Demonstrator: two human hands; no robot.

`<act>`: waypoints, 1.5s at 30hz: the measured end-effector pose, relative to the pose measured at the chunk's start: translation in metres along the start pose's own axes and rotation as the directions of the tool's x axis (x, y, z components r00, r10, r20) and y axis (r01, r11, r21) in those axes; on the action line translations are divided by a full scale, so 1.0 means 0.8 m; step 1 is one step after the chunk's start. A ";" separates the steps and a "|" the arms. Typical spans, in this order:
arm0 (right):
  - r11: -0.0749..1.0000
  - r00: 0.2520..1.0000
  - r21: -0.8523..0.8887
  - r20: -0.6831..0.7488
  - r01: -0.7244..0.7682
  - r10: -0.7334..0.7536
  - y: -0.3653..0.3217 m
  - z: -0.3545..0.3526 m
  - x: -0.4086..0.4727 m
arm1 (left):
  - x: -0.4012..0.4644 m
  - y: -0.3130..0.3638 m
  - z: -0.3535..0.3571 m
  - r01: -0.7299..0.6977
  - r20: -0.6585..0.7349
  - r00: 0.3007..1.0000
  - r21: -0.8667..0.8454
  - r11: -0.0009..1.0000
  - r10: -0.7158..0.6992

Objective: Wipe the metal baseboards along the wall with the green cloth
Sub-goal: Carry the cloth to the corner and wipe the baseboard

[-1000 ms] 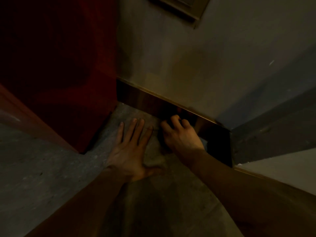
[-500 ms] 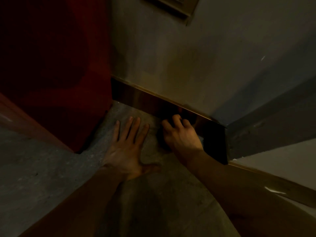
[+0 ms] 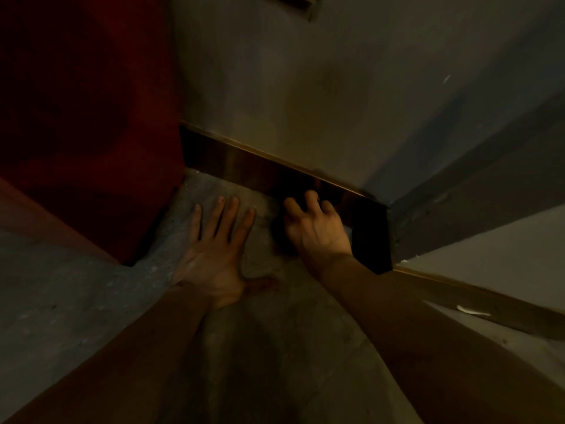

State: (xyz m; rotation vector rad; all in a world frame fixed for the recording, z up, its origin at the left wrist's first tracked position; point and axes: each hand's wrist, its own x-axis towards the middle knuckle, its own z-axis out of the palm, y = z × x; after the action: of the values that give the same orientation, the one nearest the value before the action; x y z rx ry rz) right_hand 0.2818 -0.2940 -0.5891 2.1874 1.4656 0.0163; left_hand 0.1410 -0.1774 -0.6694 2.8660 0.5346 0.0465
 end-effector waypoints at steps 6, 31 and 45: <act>0.998 0.998 0.058 -0.049 -0.032 0.035 -0.003 -0.001 0.001 | -0.001 -0.003 -0.002 0.009 0.007 1.000 0.004 1.000 -0.009; 0.872 0.928 0.378 -0.078 -0.310 0.364 -0.009 0.022 -0.012 | -0.002 -0.005 -0.003 -0.010 0.015 1.000 -0.023 1.000 0.010; 0.682 0.834 0.503 0.162 -0.530 0.528 -0.004 0.000 -0.015 | 0.004 -0.006 -0.003 0.004 0.100 0.995 -0.024 1.000 -0.001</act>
State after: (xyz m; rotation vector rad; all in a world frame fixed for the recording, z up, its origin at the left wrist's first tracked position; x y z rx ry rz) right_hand 0.2738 -0.3029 -0.5872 3.0054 0.8227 -0.2228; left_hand 0.1422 -0.1713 -0.6681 2.8256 0.5139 -0.0903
